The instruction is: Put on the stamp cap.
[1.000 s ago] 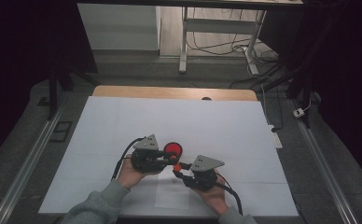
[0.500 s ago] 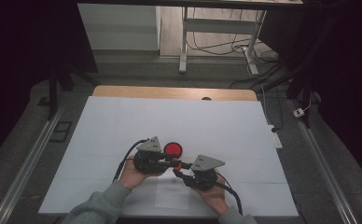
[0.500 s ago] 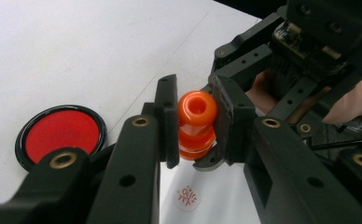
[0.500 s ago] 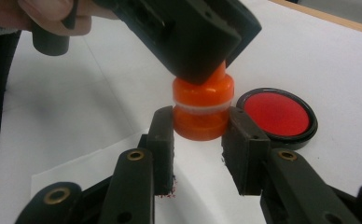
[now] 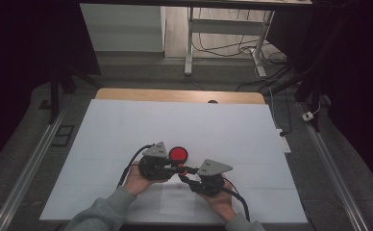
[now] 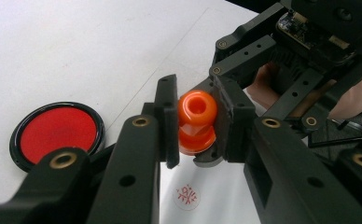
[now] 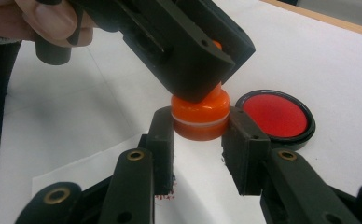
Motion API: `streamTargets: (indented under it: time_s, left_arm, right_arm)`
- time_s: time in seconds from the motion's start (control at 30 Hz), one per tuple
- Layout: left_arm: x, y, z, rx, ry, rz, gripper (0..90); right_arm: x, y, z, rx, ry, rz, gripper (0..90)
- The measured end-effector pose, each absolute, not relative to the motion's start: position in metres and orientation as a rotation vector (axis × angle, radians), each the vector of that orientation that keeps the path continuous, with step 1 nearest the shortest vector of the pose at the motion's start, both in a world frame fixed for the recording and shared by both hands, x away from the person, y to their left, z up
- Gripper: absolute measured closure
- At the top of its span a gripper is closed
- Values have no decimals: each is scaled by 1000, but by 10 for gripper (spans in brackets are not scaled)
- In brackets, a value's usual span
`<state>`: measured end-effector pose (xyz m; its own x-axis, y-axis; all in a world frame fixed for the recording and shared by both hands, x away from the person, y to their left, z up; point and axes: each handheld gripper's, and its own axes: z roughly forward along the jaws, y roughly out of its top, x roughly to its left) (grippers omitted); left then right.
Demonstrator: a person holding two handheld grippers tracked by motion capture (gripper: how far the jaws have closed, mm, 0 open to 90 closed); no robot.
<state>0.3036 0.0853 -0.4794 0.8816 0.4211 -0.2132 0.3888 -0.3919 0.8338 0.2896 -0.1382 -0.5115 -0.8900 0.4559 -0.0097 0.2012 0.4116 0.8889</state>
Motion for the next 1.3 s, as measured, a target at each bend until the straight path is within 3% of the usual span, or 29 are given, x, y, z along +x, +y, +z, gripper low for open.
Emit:
streamTargets:
  time_s: [1.3]
  left_arm:
    - [300,85,-482,1991,584,52,727]
  right_arm:
    - [285,-137,-506,547,2412,1426,649]
